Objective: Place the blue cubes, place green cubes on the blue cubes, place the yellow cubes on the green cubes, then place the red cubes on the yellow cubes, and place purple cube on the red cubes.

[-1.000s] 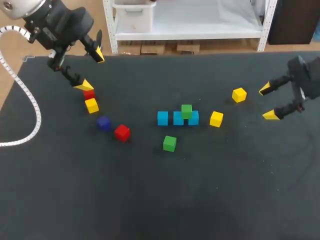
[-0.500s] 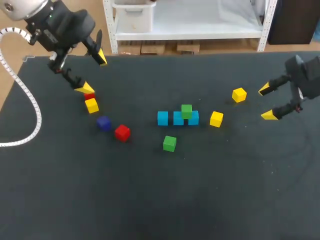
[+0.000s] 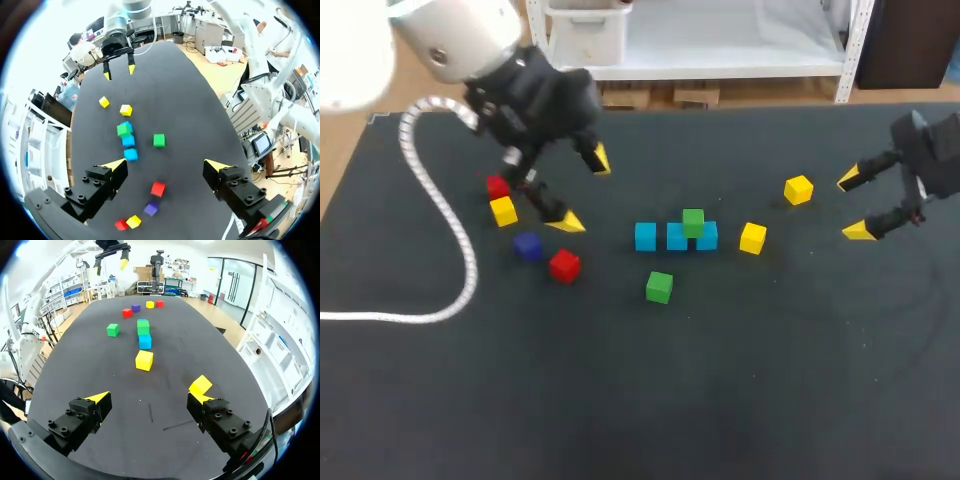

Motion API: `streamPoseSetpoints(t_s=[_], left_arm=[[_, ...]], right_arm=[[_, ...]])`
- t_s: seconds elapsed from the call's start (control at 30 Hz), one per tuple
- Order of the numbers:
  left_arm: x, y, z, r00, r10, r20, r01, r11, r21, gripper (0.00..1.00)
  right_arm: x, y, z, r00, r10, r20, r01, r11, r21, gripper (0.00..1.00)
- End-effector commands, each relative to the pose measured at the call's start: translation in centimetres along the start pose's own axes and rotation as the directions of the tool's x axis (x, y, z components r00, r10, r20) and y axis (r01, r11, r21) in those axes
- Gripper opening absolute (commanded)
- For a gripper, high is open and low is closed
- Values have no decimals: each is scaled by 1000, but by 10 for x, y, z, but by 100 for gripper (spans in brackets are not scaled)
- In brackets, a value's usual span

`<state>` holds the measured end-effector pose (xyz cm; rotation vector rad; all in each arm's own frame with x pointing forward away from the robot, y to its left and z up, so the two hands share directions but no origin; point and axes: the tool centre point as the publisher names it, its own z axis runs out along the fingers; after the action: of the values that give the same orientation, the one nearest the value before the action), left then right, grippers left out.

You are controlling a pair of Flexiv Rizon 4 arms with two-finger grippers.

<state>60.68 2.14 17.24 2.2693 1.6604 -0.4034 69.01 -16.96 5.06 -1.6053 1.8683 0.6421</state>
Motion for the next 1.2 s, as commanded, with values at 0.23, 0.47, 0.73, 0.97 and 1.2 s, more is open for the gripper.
streamPoseSetpoints(t_s=[0.23, 0.47, 0.73, 0.97, 1.2], left_arm=[[-33, 5, 68, 998, -15, -61, 16, 1000, 20, 100], [-27, 3, 101, 989, -85, -119, 84, 996, -15, 100], [-12, 1, 131, 981, -122, -151, 118, 992, -35, 100], [-9, 0, 147, 979, -96, -178, 95, 995, -17, 100], [-7, 3, 162, 978, -54, -199, 58, 998, 17, 100]], right_arm=[[0, 0, 0, 1000, -1, 2, 1, 1000, 1, 100], [0, 0, 0, 1000, -1, 2, 1, 1000, 1, 100], [0, 0, 0, 1000, -1, 2, 1, 1000, 1, 100], [0, 0, 0, 1000, -1, 2, 1, 1000, 1, 100], [0, 0, 0, 1000, -1, 2, 1, 1000, 1, 100]])
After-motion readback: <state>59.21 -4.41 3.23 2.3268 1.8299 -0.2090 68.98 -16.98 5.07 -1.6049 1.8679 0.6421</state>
